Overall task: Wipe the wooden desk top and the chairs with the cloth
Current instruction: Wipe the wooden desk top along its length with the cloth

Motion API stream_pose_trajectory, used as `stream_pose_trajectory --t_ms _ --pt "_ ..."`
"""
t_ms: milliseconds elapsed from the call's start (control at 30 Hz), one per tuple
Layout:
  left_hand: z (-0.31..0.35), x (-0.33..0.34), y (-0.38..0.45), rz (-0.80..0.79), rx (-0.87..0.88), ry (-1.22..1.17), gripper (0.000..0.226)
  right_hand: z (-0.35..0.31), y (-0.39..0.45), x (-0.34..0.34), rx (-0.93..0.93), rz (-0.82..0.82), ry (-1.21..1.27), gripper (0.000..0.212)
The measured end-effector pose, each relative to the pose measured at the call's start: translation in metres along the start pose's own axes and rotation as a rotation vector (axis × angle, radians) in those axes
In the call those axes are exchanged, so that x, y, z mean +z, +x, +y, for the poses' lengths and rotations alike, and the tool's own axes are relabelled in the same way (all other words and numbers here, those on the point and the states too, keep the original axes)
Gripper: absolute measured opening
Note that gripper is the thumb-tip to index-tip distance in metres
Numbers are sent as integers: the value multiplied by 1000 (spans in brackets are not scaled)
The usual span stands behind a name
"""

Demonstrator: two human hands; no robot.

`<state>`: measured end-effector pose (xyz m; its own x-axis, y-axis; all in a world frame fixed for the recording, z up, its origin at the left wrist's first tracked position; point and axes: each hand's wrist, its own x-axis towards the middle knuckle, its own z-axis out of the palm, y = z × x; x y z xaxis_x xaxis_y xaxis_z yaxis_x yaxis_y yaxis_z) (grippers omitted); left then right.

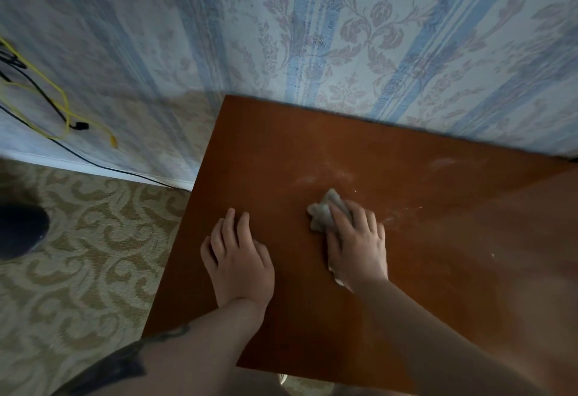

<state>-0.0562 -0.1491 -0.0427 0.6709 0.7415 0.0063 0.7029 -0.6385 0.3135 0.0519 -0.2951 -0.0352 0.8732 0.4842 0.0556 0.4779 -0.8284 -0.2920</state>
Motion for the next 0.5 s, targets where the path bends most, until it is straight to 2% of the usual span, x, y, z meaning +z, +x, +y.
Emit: stream_pose_trajectory --t_ms 33,100,133,167,267,300,333,367,433,500 --pt "0 0 0 -1 2 4 43 -17 9 3 168 29 -14 47" --pt "0 0 0 1 -8 11 43 -58 28 9 466 -29 16 54" --pt "0 0 0 3 -12 16 42 -76 32 11 480 -83 13 58" --pt "0 1 1 5 -11 19 41 -88 31 12 363 -119 -12 61" --pt "-2 0 1 12 9 24 46 -75 13 5 -248 -230 -7 58" --pt "-2 0 1 14 16 20 47 -55 9 1 -371 -248 -4 55" --pt "-2 0 1 17 17 11 47 -32 6 -3 -403 -231 -12 52" --pt "-1 -1 1 20 13 3 47 -10 4 -5 -338 -179 -8 48" --pt "-1 0 0 5 4 4 45 10 7 -6 -26 -37 20 45" --pt "-1 0 0 -16 -8 1 44 -13 24 0 311 19 -6 47"
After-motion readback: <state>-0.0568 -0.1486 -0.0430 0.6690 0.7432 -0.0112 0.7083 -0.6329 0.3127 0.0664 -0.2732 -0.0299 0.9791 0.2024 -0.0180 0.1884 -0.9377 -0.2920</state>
